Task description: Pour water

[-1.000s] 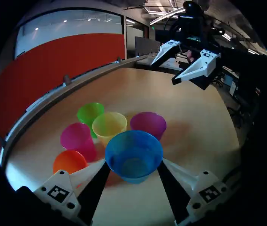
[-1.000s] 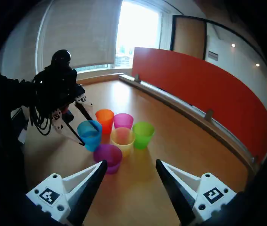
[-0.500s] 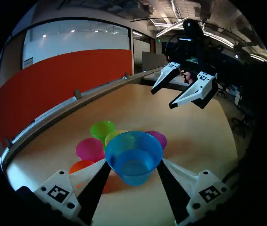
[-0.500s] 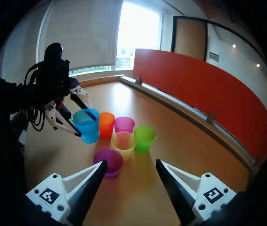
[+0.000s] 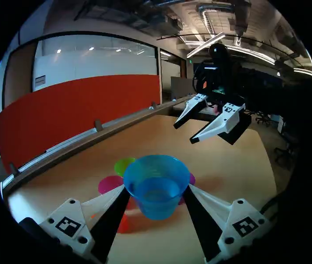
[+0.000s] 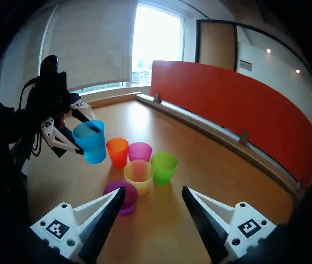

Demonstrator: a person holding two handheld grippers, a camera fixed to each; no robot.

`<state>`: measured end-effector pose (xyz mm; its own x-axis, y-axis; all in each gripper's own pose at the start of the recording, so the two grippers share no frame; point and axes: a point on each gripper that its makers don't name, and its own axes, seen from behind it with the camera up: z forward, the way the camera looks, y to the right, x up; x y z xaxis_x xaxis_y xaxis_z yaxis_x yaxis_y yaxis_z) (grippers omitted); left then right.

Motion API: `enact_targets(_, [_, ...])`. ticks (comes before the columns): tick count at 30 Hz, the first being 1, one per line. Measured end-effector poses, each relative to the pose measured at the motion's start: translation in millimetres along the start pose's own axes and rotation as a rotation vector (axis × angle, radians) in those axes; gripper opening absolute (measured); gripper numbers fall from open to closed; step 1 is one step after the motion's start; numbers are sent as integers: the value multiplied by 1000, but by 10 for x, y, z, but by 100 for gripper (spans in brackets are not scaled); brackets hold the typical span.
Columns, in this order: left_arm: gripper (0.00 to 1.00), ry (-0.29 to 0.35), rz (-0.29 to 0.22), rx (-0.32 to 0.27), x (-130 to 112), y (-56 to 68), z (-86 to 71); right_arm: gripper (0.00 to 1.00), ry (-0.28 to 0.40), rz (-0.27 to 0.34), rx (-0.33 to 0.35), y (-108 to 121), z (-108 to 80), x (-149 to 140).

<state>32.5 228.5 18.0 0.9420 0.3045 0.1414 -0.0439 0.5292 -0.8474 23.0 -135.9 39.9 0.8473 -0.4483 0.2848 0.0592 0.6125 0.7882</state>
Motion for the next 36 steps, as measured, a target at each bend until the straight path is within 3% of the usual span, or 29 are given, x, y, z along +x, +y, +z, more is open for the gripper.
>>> enact_targets(18, [82,168,4,42,531,-89,-335,100,9,-14,10,-14,145,150])
enact_targets(27, [82,209,-14,52,683,-155,-457,100,8,-24,9,-5,219,228])
enact_targets(36, [82,210,-4,55,692,-166,-507,100,-6,-43,14,16,347,287])
